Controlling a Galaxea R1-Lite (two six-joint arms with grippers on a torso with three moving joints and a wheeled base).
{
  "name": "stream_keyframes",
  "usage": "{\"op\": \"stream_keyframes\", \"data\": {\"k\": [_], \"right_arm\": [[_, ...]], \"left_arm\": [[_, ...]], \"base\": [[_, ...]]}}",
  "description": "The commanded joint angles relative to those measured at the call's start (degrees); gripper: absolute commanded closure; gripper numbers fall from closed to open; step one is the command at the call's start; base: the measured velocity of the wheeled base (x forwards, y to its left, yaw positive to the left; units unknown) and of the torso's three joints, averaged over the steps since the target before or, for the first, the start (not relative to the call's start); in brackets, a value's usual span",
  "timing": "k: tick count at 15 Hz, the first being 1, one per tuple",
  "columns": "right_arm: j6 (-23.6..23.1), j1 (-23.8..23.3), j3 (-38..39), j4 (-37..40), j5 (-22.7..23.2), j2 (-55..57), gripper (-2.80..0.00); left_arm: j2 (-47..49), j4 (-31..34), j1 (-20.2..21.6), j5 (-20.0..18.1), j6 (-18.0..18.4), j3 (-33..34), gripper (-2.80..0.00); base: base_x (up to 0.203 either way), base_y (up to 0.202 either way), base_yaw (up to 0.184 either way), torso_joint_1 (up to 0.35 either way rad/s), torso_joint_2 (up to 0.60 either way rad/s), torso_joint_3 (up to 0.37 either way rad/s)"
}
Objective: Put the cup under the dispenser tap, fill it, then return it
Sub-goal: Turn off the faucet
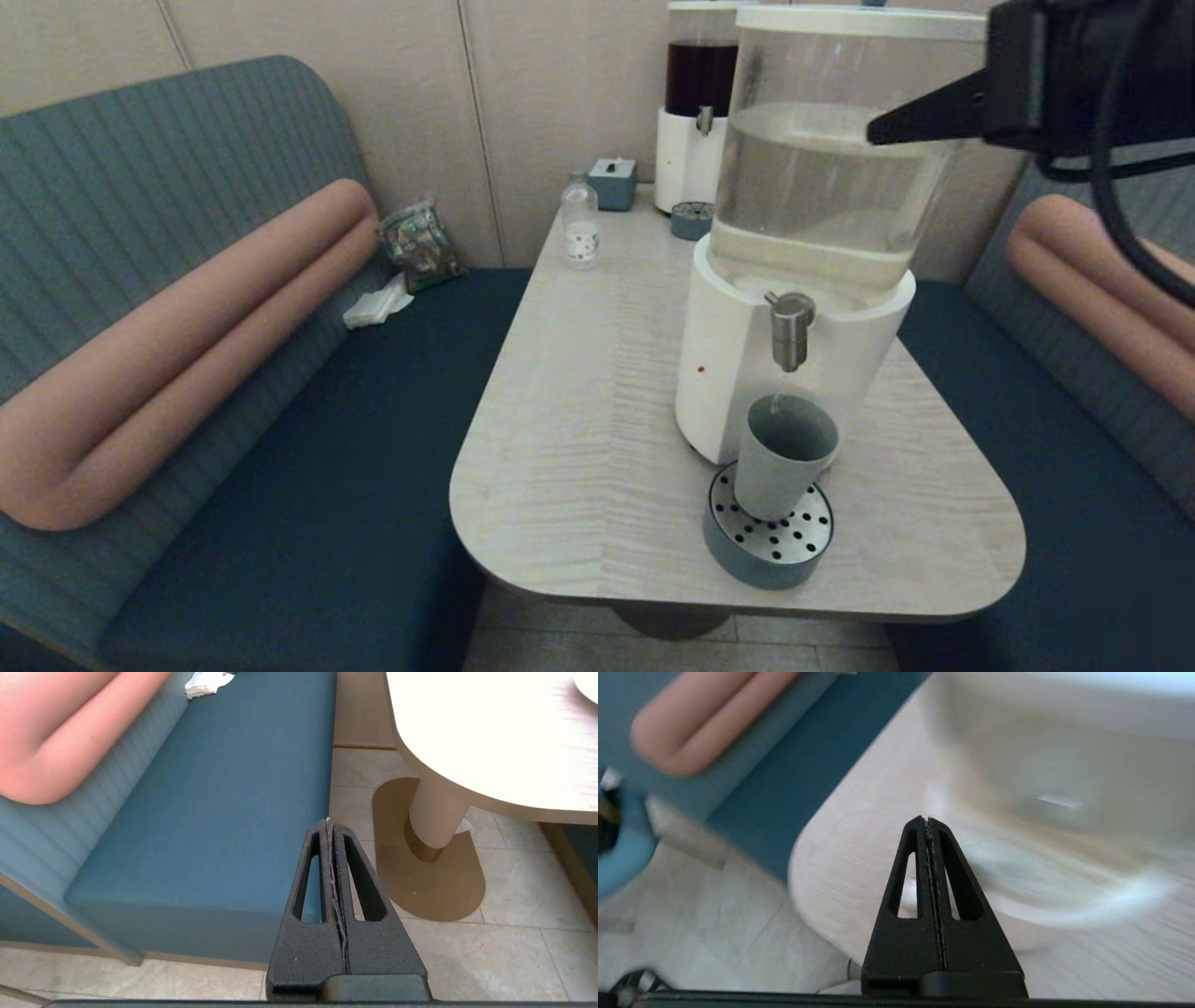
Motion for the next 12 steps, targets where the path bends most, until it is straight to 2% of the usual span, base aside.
{"op": "stream_keyframes", "data": {"k": [1, 4, 12], "right_arm": [[0.0, 4.3, -0.7, -0.1, -0.6, 5.1, 0.00], [-0.8, 7.5, -0.8, -1.5, -4.8, 8.2, 0.00], [-0.9, 7.4, -0.7, 0.4, -10.6, 10.3, 0.00]], "left_arm": [[0.1, 0.0, 0.0, 0.0, 0.0, 0.0, 0.00], [0.1, 0.0, 0.0, 0.0, 0.0, 0.0, 0.00], [0.1, 0.0, 0.0, 0.0, 0.0, 0.0, 0.00]], "base": [[0.000, 0.000, 0.000, 0.000, 0.00, 0.000], [0.000, 0.000, 0.000, 0.000, 0.00, 0.000], [0.000, 0.000, 0.000, 0.000, 0.00, 0.000]]}}
